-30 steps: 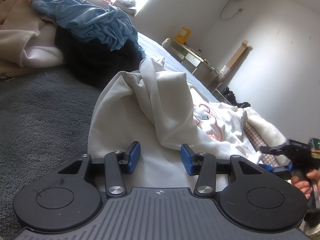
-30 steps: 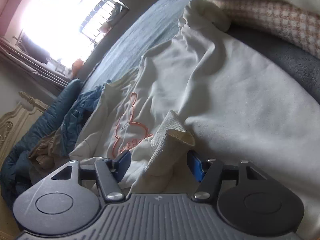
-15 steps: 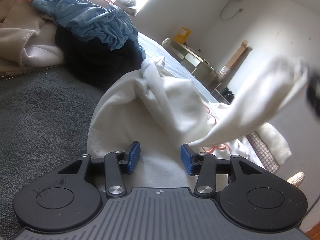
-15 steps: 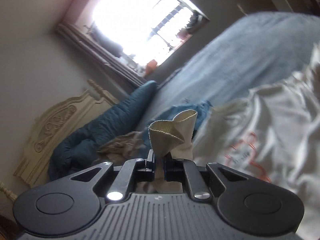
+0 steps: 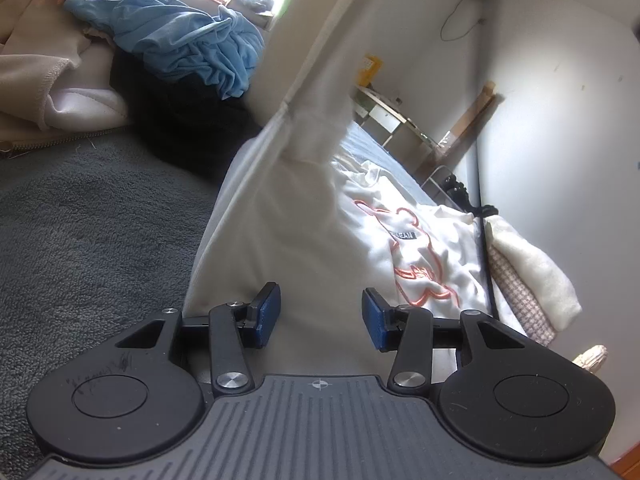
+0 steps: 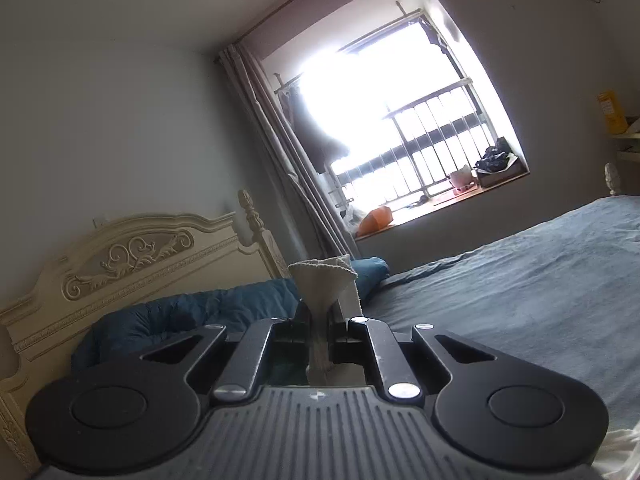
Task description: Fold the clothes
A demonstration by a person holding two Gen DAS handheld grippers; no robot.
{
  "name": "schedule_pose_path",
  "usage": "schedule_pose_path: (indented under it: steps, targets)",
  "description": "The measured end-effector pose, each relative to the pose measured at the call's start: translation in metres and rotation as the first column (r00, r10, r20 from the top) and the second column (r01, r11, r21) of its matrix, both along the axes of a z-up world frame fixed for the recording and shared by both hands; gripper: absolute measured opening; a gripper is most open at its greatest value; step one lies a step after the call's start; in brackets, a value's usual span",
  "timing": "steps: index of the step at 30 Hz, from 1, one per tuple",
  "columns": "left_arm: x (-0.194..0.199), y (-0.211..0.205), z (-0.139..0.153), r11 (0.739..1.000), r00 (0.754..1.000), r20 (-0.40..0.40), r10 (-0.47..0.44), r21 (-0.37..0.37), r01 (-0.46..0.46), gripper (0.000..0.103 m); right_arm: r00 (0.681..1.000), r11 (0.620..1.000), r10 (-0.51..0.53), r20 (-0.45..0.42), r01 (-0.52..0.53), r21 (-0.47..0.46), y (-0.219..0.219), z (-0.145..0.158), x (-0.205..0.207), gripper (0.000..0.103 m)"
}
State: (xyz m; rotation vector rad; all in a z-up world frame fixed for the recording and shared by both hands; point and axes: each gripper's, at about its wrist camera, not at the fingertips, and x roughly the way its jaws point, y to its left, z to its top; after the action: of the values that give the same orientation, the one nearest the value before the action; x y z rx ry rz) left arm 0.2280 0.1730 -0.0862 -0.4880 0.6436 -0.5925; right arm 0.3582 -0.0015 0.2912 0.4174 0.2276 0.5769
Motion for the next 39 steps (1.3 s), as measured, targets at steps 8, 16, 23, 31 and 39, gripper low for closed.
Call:
schedule_pose_path:
  steps: [8, 16, 23, 31, 39]
  targets:
    - [0.001, 0.001, 0.000, 1.000, 1.000, -0.010, -0.002, -0.012, 0.002, 0.045, 0.999, 0.999, 0.049, 0.000, -0.049, 0.012, 0.079, -0.024, 0.029, 0.010]
    - [-0.001, 0.005, 0.000, 1.000, 1.000, -0.017, -0.011, -0.024, 0.011, 0.046, 0.982, 0.972, 0.190, -0.002, -0.188, -0.139, 0.168, -0.058, 0.029, 0.010]
    - [-0.001, 0.008, 0.000, 0.999, 1.000, -0.019, -0.015, -0.030, 0.014, 0.046, 0.937, 0.868, 0.344, -0.065, -0.344, -0.358, 0.265, -0.120, 0.038, 0.015]
    - [0.000, 0.009, 0.000, 0.999, 1.000, -0.023, -0.018, -0.042, 0.017, 0.046, 0.869, 0.714, 0.481, -0.119, -0.467, -0.522, 0.289, -0.147, 0.018, 0.050]
    - [0.000, 0.013, 0.003, 0.997, 0.999, -0.038, -0.026, -0.077, 0.023, 0.048, 0.882, 0.757, 0.470, 0.028, -0.387, -0.526, 0.132, -0.070, -0.007, 0.050]
